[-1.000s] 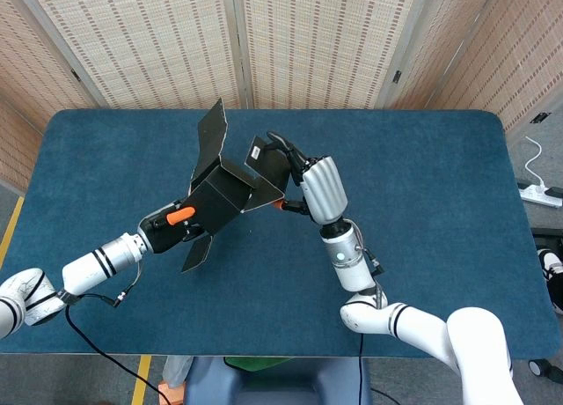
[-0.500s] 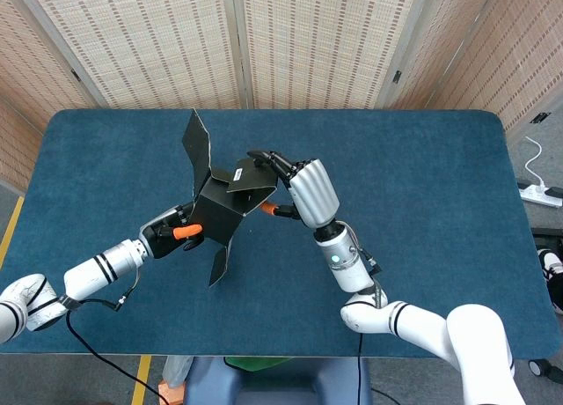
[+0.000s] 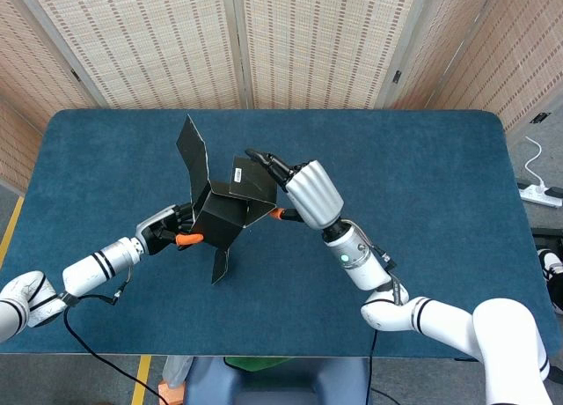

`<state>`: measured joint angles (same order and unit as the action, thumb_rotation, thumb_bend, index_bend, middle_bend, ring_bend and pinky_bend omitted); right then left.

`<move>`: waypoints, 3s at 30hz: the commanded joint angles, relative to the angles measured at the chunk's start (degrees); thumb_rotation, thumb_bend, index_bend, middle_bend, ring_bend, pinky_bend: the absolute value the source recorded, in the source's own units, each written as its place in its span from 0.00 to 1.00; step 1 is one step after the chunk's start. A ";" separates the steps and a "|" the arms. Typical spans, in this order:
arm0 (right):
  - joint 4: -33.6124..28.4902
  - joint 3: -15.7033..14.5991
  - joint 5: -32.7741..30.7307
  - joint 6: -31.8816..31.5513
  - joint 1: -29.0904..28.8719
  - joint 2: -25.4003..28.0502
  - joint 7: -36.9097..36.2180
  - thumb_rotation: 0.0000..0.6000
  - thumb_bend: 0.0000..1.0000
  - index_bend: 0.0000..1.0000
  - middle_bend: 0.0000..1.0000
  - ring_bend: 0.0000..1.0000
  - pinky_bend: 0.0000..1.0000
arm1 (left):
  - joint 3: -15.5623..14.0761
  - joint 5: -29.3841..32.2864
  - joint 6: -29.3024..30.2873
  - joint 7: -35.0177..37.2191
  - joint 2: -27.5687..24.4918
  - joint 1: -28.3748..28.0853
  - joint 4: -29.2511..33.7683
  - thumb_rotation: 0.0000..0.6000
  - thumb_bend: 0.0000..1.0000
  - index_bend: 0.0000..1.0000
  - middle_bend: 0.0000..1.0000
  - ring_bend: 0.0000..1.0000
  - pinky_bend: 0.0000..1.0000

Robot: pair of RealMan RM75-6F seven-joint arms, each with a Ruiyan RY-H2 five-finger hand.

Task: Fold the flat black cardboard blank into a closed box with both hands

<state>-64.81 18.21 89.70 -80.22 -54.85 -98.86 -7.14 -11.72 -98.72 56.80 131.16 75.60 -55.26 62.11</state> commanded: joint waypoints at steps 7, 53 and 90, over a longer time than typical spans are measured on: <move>-0.58 -1.29 1.29 1.25 -0.39 0.89 2.41 1.00 0.00 0.11 0.28 0.78 1.00 | 0.00 1.21 -3.86 -9.08 -0.80 -1.08 0.93 1.00 0.24 0.35 0.33 0.58 0.84; 18.13 -13.98 7.17 9.23 0.09 -13.65 6.59 1.00 0.00 0.11 0.35 0.80 1.00 | 8.28 12.47 -20.44 -51.29 -0.45 -0.70 10.97 1.00 0.24 0.35 0.33 0.58 0.84; 34.12 -13.02 6.70 12.59 -5.90 -22.46 2.15 1.00 0.00 0.15 0.38 0.80 1.00 | 10.94 14.18 -25.39 -68.06 5.78 1.32 2.80 1.00 0.24 0.20 0.22 0.55 0.80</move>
<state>-30.75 5.14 96.45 -67.69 -60.69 -121.25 -5.04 -0.78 -84.49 31.44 63.05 81.34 -53.93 64.96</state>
